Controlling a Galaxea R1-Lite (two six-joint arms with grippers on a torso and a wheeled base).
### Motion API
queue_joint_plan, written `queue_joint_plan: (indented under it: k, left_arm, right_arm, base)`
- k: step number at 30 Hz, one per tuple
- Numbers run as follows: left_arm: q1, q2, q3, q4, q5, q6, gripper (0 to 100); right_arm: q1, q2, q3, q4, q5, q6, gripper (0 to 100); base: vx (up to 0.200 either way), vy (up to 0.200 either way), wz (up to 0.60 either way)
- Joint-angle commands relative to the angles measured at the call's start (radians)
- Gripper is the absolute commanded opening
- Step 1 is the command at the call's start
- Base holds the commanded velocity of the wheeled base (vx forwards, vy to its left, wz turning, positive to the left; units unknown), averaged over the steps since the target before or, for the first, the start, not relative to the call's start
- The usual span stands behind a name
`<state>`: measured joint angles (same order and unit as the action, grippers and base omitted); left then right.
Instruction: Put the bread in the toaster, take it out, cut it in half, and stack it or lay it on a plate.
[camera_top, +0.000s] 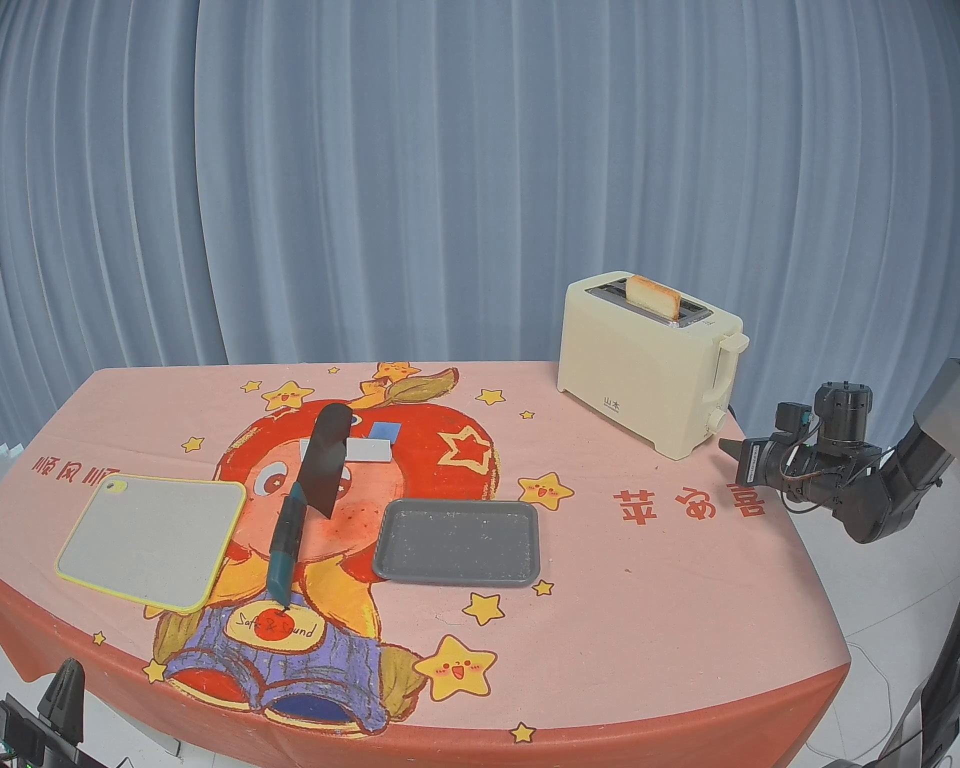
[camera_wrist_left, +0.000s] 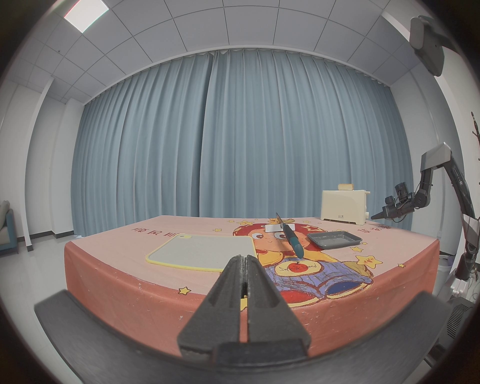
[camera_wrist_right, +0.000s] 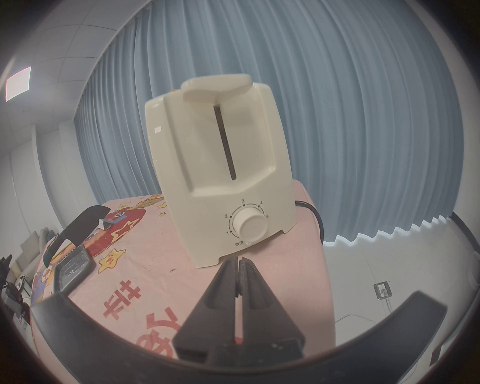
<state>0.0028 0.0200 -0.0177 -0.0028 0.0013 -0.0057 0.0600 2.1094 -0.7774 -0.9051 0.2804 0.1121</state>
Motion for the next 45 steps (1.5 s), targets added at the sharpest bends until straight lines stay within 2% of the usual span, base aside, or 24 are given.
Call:
queue_joint_plan:
  k: [1,11,17,27,33,45]
  left_arm:
    - [0.0,0.001,0.018,0.0,0.0,0.0,0]
    - [0.0,0.001,0.018,0.0,0.0,0.0,0]
    - [0.0,0.001,0.018,0.0,0.0,0.0,0]
    - [0.0,0.001,0.018,0.0,0.0,0.0,0]
    - [0.0,0.001,0.018,0.0,0.0,0.0,0]
    - [0.0,0.001,0.018,0.0,0.0,0.0,0]
  right_arm:
    - [-0.002,0.02,-0.005,0.0,0.0,0.0,0]
    - [-0.005,0.055,-0.032,-0.001,-0.001,0.001,0]
    - [-0.003,0.061,-0.045,0.0,-0.035,0.003,0]
    - [-0.005,0.086,-0.075,0.0,-0.05,0.006,0]
    - [-0.002,0.089,-0.089,0.0,-0.063,0.031,0]
    - [0.003,0.089,-0.091,-0.005,-0.061,0.031,0]
  base:
    - [0.0,0.0,0.0]
    - [0.0,0.0,0.0]
    - [0.0,0.0,0.0]
    - [0.0,0.0,0.0]
    - [0.0,0.0,0.0]
    - [0.0,0.0,0.0]
